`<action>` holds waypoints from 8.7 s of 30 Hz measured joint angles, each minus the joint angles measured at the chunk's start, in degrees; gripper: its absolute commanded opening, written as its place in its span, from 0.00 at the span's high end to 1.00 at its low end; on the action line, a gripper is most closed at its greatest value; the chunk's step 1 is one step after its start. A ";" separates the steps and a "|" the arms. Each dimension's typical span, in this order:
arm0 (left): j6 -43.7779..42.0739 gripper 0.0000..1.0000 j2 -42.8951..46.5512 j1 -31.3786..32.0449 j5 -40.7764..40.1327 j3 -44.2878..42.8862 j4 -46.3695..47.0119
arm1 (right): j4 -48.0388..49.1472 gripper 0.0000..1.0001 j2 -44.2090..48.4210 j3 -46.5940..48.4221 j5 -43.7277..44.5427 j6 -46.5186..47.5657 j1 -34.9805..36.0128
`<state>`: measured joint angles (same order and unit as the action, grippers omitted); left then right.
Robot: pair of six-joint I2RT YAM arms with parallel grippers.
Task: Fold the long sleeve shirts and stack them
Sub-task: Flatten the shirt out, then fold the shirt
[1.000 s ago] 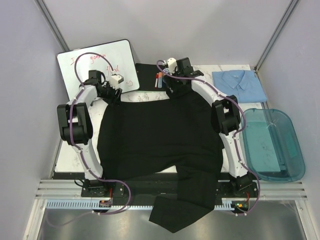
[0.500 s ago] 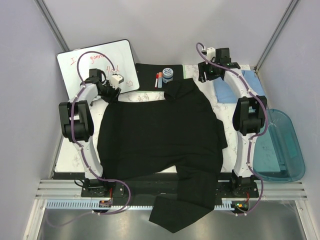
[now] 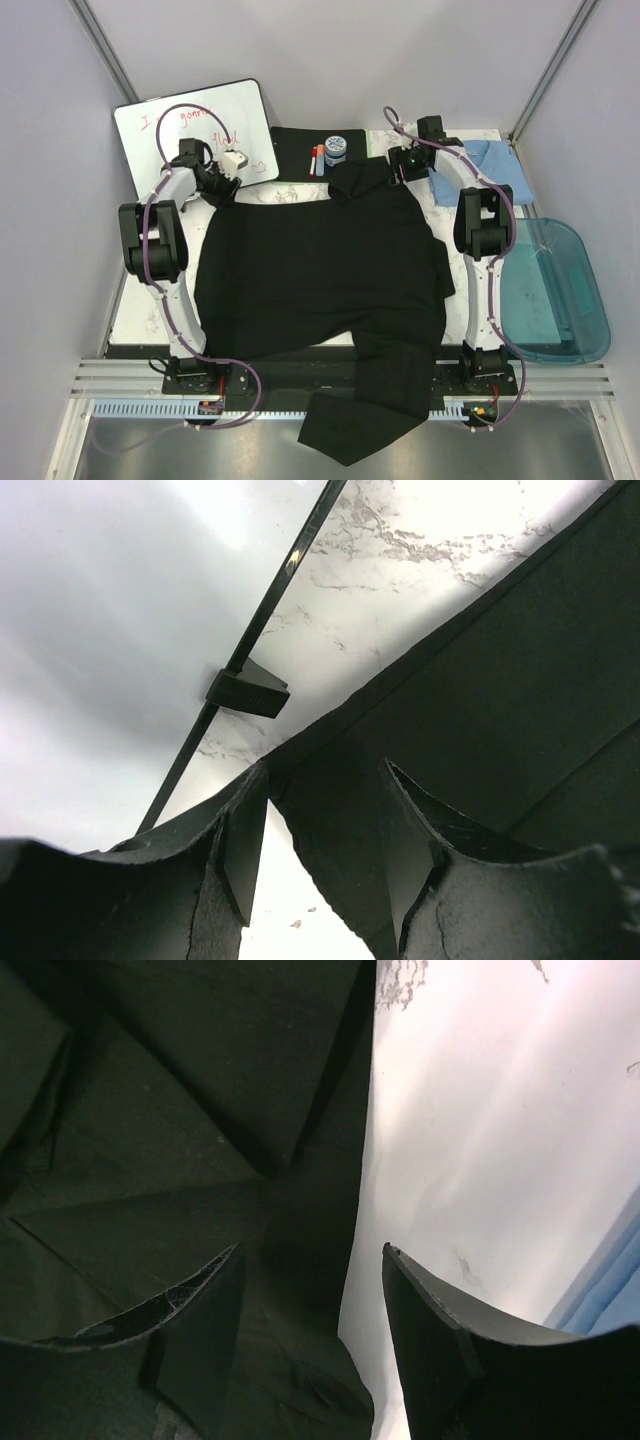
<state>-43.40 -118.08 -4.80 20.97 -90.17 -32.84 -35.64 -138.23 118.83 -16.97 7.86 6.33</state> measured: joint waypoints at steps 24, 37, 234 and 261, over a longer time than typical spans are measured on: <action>-2.19 0.45 -0.55 -0.02 -0.46 -1.60 -0.46 | -1.73 1.00 -0.39 0.26 -7.72 -3.10 -2.69; -3.37 0.98 -1.46 -0.02 -0.46 -2.32 -1.46 | -1.64 1.00 -0.33 0.26 -9.77 -3.61 -3.39; 26.34 0.47 -7.98 45.35 -19.85 -1.86 25.03 | -17.94 0.60 18.34 -31.43 -13.16 8.90 -3.87; 20.04 0.98 20.92 46.77 6.49 -4.74 9.51 | -23.89 0.37 28.76 -26.38 -25.16 13.66 -15.50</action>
<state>-23.35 -97.17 41.98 27.46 -94.91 -23.33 -59.53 -109.47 92.44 -42.13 21.52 -9.17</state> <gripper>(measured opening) 0.025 0.613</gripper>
